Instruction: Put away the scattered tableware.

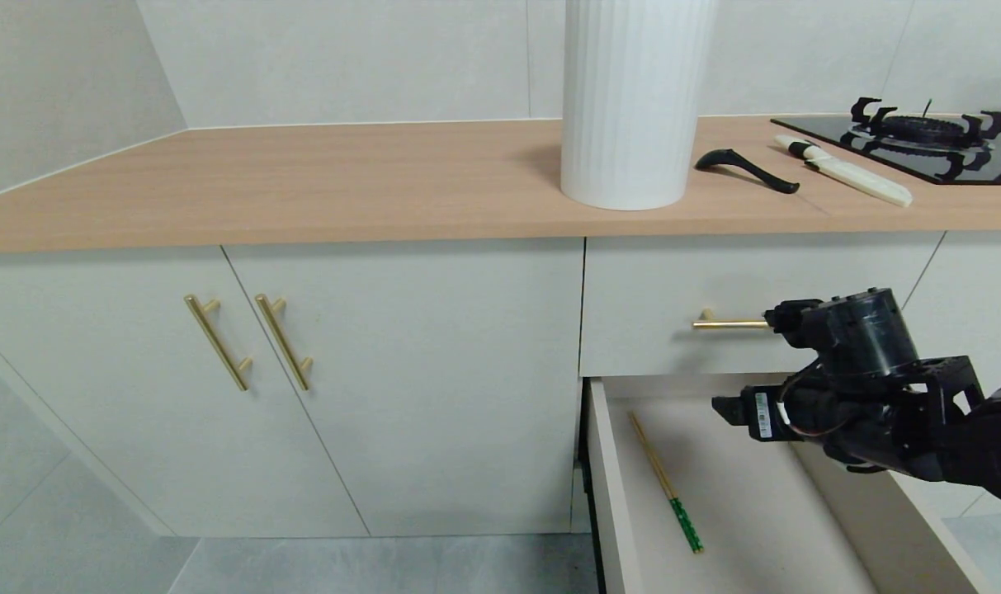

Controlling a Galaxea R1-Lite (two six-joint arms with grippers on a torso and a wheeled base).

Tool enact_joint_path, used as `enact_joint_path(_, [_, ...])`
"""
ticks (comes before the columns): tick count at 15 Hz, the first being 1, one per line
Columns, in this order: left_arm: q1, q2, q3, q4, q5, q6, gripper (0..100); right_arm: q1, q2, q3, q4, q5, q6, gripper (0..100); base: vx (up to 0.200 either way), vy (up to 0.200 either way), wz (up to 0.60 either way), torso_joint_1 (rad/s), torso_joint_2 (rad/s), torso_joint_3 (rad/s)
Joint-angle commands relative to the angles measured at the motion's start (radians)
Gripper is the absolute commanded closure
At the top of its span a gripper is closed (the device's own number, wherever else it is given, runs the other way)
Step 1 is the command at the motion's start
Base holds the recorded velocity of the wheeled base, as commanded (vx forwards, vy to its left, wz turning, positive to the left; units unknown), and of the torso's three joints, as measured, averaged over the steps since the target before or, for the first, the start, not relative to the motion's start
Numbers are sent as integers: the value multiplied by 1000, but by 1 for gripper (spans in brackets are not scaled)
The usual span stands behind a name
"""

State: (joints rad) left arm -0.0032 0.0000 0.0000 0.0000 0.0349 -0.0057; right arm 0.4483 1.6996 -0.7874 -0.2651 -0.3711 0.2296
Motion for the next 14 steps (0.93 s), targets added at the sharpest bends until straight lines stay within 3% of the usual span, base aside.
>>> enact_joint_path(1, [0, 0, 0, 0, 0, 0, 0, -2, -51, 1, -2, 0, -1, 0, 0, 0, 0, 0, 0, 0])
enact_joint_path(6, [0, 0, 0, 0, 0, 0, 0, -3, -74, 2, -2, -3, -13, 0, 0, 0, 0, 7, -36, -27])
enact_joint_path(10, [0, 0, 0, 0, 0, 0, 0, -14, -80, 8, -2, -3, -29, 0, 0, 0, 0, 84, -271, -266])
enact_joint_path(14, [0, 0, 0, 0, 0, 0, 0, -16, -84, 8, -2, -3, -30, 0, 0, 0, 0, 165, -538, -294])
